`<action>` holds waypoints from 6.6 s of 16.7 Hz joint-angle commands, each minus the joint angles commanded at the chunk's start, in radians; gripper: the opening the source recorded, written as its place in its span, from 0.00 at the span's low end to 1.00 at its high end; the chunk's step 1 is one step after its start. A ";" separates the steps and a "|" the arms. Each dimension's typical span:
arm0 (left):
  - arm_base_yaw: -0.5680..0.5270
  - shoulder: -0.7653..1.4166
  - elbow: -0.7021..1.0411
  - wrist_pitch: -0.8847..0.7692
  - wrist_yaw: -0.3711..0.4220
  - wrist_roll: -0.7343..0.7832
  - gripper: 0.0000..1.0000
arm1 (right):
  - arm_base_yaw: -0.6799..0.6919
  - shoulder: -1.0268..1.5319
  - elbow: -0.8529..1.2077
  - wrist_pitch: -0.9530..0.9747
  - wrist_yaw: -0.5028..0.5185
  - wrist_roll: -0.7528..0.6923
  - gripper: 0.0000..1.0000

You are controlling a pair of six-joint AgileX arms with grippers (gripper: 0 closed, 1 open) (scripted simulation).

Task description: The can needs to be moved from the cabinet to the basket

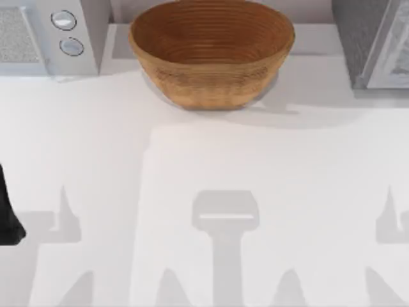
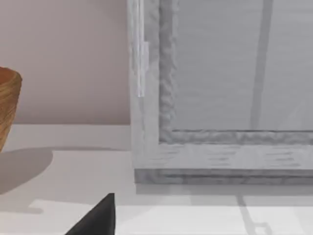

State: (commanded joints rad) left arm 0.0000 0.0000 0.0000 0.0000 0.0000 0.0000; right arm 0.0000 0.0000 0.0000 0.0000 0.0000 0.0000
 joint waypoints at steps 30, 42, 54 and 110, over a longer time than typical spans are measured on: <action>0.000 0.000 0.000 0.000 0.000 0.000 1.00 | 0.185 1.327 1.742 -0.417 0.197 0.016 1.00; 0.000 0.000 0.000 0.000 0.000 0.000 1.00 | 0.371 1.397 1.768 -0.366 0.397 0.011 1.00; 0.000 0.000 0.000 0.000 0.000 0.000 1.00 | 0.297 1.601 1.957 -0.350 0.326 0.011 1.00; 0.000 0.000 0.000 0.000 0.000 0.000 1.00 | 0.443 0.859 1.341 -0.514 0.465 0.002 0.00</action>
State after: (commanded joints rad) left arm 0.0000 0.0000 0.0000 0.0000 0.0000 0.0000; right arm 0.4427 0.8590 1.3411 -0.5140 0.4649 0.0023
